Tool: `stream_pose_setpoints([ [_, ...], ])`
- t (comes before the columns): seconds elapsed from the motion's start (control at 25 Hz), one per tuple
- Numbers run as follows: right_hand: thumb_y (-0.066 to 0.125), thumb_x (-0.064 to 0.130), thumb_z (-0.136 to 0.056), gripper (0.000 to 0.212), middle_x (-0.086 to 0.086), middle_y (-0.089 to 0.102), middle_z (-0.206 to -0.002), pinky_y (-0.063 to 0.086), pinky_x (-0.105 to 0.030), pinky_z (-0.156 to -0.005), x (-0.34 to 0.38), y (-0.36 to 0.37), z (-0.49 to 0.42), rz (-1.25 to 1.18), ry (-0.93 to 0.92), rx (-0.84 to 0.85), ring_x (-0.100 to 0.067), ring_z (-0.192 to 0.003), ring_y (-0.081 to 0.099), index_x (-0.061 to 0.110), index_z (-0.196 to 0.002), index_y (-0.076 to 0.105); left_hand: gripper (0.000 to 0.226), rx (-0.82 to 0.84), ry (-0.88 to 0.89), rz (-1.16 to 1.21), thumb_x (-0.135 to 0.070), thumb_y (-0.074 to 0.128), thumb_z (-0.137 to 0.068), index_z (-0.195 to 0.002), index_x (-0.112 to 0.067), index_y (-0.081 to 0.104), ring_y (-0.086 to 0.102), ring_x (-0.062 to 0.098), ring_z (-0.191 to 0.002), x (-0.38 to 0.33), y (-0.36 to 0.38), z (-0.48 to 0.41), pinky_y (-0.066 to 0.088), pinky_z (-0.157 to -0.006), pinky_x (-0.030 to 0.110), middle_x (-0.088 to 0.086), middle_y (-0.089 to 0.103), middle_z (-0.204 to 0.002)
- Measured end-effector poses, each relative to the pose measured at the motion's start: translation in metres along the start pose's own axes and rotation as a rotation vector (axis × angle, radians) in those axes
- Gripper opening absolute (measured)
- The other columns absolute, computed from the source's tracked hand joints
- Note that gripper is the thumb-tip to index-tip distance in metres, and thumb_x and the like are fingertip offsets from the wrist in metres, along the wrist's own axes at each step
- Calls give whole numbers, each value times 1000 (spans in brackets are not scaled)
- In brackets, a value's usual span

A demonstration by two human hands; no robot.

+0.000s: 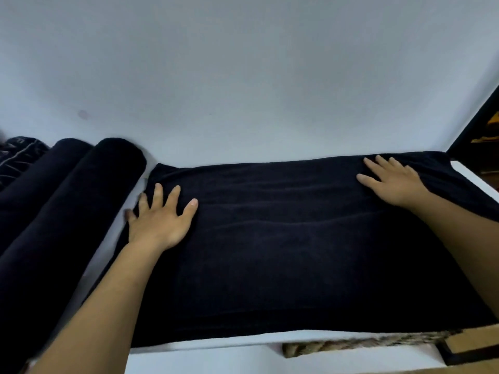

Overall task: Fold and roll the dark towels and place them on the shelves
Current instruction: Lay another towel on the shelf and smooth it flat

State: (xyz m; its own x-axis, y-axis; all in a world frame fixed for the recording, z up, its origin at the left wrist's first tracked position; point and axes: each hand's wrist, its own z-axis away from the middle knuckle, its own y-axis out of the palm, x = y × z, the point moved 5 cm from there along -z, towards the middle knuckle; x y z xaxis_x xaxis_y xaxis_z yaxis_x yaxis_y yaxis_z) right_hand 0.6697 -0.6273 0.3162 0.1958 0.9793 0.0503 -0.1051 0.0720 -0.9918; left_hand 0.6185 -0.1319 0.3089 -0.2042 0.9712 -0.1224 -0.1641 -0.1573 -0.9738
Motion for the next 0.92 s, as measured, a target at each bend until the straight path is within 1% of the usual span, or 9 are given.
stream_pose_setpoints([
  [0.08, 17, 70, -93, 70, 2, -1, -166, 0, -53, -120, 4, 0, 17, -8, -29, 1, -28, -151, -3, 39, -155, 10, 65, -47, -47, -79, -59, 16, -95, -155, -32, 11, 2, 36, -150, -2, -11, 8, 5, -117, 61, 7, 1, -165],
  [0.16, 17, 69, -94, 68, 4, -3, -165, -3, -54, -119, -8, 0, 39, 13, -63, -63, -27, -151, -8, 40, -155, 10, 62, -163, 76, -94, -51, 18, -97, -154, -27, 19, 3, 31, -150, -25, -11, 19, 5, -119, 58, 9, 9, -164],
  [0.28, 14, 71, -91, 72, 4, -1, -165, -1, -48, -122, -42, -1, 68, -41, -29, -23, -21, -152, -5, 40, -155, 9, 66, -98, 289, -1, -62, 14, -96, -155, -35, 8, -12, 17, -151, -58, 6, 43, -5, -122, 47, -6, -4, -164],
  [0.4, 10, 74, -88, 76, 4, -1, -165, 0, -46, -122, -57, 12, 97, 21, -48, -12, -21, -152, -5, 40, -155, 7, 68, -111, 256, -58, -66, 16, -93, -154, -39, 6, -11, 14, -150, -48, 18, 72, -5, -121, 46, -11, -4, -164],
  [0.52, 22, 76, -86, 75, 4, 8, -165, 6, -48, -121, -53, 1, 88, -50, -57, -11, -23, -151, 3, 41, -153, 20, 56, -132, 170, -52, -63, 29, -95, -146, -40, 31, 14, 23, -148, -53, 6, 68, 14, -117, 52, -5, 23, -159],
  [0.64, 35, 78, -84, 75, 2, 22, -162, 17, -51, -117, -50, -20, 53, -152, 31, 7, -28, -148, 17, 38, -148, 32, 45, -254, 129, 21, -56, 30, -95, -120, -28, 53, 45, 32, -123, -91, -23, 32, 34, -101, 51, 8, 51, -134],
  [0.68, 29, 79, -85, 78, 2, 17, -163, 12, -53, -119, -49, -19, 46, -110, 30, 0, -28, -150, 11, 38, -151, 26, 50, -269, 129, 25, -57, 29, -96, -129, -27, 51, 42, 31, -129, -95, -20, 19, 31, -105, 53, 9, 48, -140],
  [0.76, 15, 80, -86, 79, 3, 4, -165, -2, -54, -120, -47, -6, 44, -47, -7, -16, -25, -151, -4, 40, -155, 13, 66, -173, 51, -18, -66, 22, -94, -151, -32, 27, 19, 29, -147, -82, -5, -5, 14, -116, 55, 4, 23, -160],
  [0.92, 18, 73, -91, 71, 3, 4, -165, -7, -52, -120, -50, -2, 41, -84, -86, -50, -21, -152, -6, 39, -154, 16, 74, -73, -245, -16, -68, 17, -93, -155, -27, 17, 13, 36, -147, -50, -12, -23, 17, -117, 54, 14, 10, -163],
])
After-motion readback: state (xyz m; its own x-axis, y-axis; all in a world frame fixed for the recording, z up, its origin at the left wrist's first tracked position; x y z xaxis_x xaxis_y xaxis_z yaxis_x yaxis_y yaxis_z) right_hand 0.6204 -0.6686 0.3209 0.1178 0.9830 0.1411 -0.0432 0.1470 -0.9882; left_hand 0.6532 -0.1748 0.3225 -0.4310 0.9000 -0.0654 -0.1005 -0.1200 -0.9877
